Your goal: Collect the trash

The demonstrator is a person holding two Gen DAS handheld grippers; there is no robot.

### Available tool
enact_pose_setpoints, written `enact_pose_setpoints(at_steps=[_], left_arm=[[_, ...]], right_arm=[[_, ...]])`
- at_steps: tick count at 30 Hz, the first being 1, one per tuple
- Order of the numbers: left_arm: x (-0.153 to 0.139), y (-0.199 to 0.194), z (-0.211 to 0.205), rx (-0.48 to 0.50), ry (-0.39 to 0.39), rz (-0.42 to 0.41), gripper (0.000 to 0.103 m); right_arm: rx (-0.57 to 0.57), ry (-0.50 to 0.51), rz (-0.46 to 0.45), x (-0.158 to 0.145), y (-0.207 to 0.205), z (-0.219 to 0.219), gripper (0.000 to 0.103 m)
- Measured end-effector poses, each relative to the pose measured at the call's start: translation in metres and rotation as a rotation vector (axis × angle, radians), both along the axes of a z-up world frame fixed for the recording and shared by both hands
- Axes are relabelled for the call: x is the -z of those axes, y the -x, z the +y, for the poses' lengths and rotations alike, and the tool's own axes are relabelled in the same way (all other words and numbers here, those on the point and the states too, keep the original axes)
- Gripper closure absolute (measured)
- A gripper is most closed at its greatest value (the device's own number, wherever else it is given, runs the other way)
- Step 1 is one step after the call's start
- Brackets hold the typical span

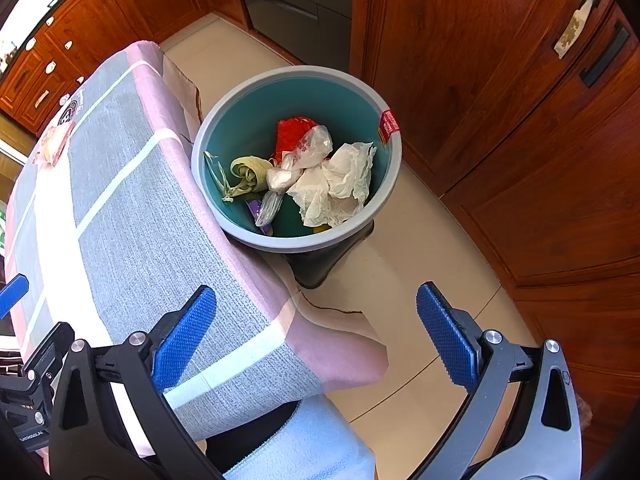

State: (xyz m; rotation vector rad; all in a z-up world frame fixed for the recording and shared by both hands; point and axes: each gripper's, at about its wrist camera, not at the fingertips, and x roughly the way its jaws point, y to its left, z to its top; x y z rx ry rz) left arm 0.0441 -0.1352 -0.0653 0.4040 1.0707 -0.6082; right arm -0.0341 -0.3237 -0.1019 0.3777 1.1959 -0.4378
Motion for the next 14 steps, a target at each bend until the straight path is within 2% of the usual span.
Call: enact_pose_setpoints(at_steps=[14], left_arm=[[0.0051,-0.0019,0.0032,-0.009,0.005,0.038,0.004]], right_arm=[[0.004,0.011,0.003,-0.0075,-0.0027,-0.0003,0.007]])
